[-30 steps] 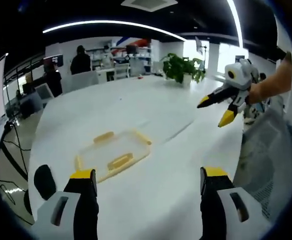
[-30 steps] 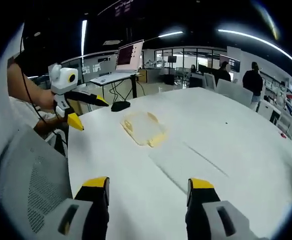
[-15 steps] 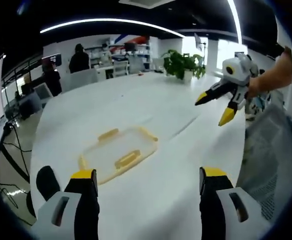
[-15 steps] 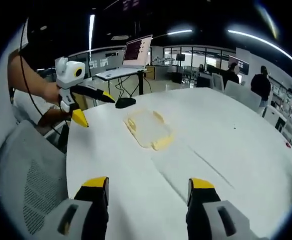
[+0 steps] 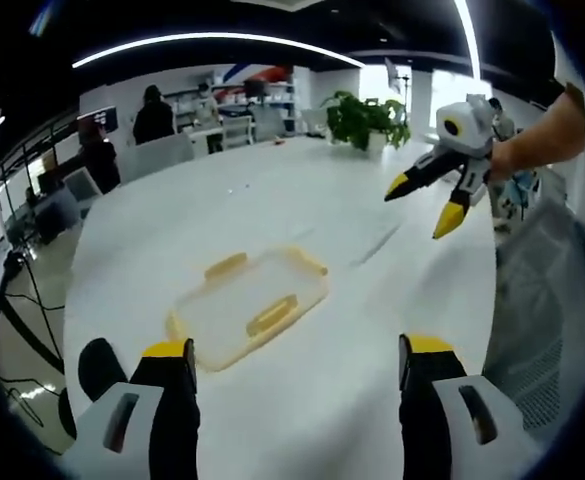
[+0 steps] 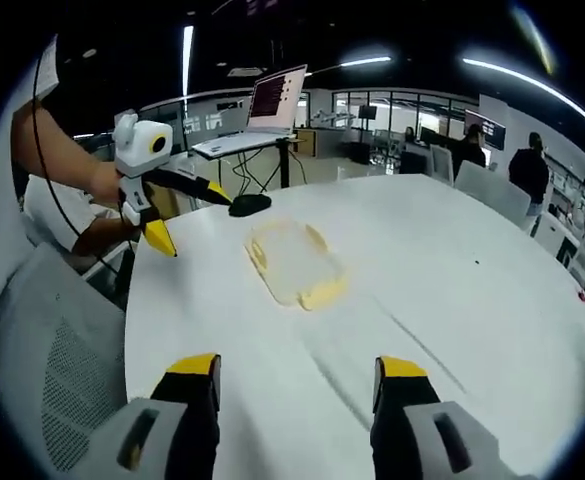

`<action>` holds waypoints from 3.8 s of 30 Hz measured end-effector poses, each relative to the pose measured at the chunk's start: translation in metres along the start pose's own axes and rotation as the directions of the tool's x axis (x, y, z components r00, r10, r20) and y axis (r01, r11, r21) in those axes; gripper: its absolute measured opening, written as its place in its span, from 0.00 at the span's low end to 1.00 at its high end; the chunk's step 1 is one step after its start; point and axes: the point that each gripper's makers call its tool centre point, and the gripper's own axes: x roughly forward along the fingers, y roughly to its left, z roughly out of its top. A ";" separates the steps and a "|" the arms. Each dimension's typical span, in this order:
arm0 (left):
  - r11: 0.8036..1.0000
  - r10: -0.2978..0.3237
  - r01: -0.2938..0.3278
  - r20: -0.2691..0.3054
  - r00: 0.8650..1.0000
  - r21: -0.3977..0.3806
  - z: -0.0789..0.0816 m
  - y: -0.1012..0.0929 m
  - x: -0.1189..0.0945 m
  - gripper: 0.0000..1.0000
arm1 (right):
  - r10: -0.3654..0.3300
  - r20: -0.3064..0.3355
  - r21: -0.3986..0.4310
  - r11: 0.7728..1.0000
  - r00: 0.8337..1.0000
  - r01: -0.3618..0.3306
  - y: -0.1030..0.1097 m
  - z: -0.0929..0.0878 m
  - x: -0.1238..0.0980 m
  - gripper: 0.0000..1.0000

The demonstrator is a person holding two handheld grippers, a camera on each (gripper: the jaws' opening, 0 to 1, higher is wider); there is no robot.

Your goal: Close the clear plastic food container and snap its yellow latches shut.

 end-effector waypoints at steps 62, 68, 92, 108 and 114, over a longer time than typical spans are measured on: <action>0.973 -0.072 0.104 -0.158 0.985 0.205 -0.012 0.073 0.034 0.73 | 0.151 -0.111 -0.171 0.971 0.982 -0.168 -0.014 0.046 0.089 0.59; 0.955 -0.092 0.141 -0.190 0.977 0.262 -0.015 0.075 0.035 0.72 | 0.166 -0.148 -0.218 0.956 0.975 -0.196 -0.011 0.043 0.093 0.59; 0.838 -0.178 0.327 -0.346 0.921 0.437 -0.032 0.079 0.043 0.69 | 0.199 -0.251 -0.287 0.920 0.947 -0.269 -0.011 0.032 0.108 0.58; 0.761 -0.181 0.390 -0.408 0.895 0.518 -0.035 0.095 0.050 0.63 | 0.222 -0.304 -0.309 0.897 0.926 -0.317 -0.013 0.028 0.116 0.58; 0.750 -0.177 0.397 -0.418 0.891 0.529 -0.038 0.097 0.054 0.61 | 0.216 -0.317 -0.314 0.895 0.923 -0.318 -0.016 0.028 0.120 0.58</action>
